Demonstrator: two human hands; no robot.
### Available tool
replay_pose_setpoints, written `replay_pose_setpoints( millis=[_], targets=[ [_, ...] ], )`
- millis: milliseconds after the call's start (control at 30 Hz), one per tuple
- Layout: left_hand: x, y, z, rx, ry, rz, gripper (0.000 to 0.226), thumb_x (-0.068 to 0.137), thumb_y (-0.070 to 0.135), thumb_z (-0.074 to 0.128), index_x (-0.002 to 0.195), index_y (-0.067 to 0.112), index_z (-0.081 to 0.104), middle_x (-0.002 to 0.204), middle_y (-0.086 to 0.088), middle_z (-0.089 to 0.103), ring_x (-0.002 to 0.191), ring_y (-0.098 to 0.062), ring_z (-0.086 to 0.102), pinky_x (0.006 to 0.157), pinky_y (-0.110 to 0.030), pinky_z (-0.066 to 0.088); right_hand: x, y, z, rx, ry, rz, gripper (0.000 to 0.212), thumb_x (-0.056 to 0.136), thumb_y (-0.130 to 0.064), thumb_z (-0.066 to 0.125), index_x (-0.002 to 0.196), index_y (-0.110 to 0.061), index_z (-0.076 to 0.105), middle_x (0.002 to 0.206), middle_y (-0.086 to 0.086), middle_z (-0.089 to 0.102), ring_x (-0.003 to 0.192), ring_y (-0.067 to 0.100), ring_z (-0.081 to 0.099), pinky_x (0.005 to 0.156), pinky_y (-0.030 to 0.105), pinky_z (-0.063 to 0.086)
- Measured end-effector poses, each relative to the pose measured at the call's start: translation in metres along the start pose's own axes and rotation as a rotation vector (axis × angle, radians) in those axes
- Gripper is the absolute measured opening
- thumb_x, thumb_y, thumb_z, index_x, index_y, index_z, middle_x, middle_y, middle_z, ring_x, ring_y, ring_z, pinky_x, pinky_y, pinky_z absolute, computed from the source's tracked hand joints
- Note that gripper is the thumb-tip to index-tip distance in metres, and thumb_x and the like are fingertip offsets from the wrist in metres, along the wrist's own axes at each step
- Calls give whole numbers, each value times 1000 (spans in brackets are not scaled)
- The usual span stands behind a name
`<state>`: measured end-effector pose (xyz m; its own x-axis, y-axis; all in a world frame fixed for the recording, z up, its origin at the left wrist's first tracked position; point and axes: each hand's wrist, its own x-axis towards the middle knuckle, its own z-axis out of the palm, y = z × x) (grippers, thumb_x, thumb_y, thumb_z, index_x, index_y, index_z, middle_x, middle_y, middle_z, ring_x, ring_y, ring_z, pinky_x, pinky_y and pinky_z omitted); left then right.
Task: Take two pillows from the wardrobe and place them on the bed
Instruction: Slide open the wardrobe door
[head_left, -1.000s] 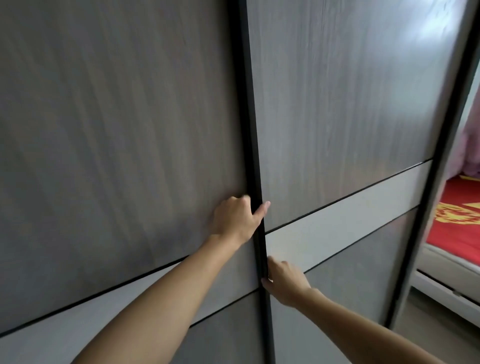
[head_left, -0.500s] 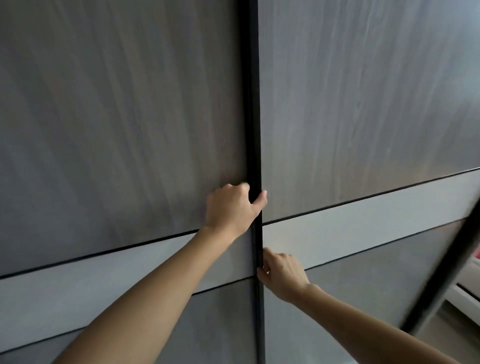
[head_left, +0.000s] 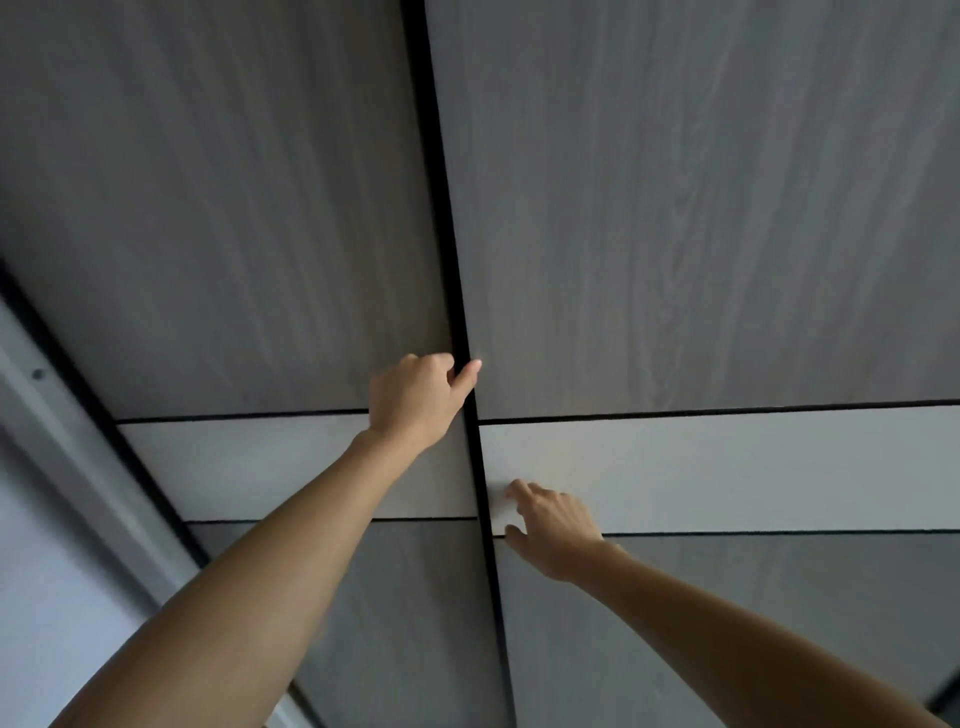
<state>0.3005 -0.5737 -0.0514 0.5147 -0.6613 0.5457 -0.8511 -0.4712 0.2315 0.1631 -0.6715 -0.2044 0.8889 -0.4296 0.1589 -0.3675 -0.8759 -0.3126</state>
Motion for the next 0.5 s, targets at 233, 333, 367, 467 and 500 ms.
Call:
replay_pose_setpoints(
  millis=[233, 333, 367, 467, 500],
  targets=[
    [-15, -80, -36, 105, 33, -90, 56, 95, 48, 43, 50, 16, 32, 51, -9, 47, 54, -36, 51, 53, -38, 45, 18, -29, -5, -36, 72, -22, 46, 88, -34, 49, 132, -23, 41, 125, 3, 61, 106, 29, 61, 84, 37, 49],
    [-19, -116, -52, 186, 55, -103, 52, 95, 47, 43, 55, 15, 36, 56, -11, 53, 60, -37, 57, 56, -35, 40, 30, -50, -3, -65, 116, -12, 44, 88, -35, 50, 130, -25, 44, 123, 0, 63, 104, 29, 61, 81, 33, 47],
    [-20, -129, -57, 213, 54, -101, 48, 94, 46, 44, 59, 14, 41, 61, -12, 59, 63, -37, 59, 57, -34, 40, 35, -58, -1, -71, 132, -5, 42, 87, -35, 50, 129, -26, 45, 122, -2, 64, 104, 29, 62, 80, 33, 47],
    [-19, -165, -75, 314, 39, -66, 39, 93, 43, 47, 73, 11, 55, 74, -12, 67, 70, -35, 63, 61, -34, 39, 49, -91, 10, -66, 178, 29, 37, 86, -35, 49, 123, -27, 47, 117, -5, 67, 100, 28, 64, 76, 33, 48],
    [-17, -177, -81, 349, 41, -50, 36, 92, 42, 49, 75, 11, 56, 76, -11, 68, 73, -34, 64, 61, -33, 39, 54, -103, 14, -66, 188, 36, 36, 86, -35, 49, 121, -28, 47, 115, -5, 68, 99, 28, 64, 76, 33, 49]
  ],
)
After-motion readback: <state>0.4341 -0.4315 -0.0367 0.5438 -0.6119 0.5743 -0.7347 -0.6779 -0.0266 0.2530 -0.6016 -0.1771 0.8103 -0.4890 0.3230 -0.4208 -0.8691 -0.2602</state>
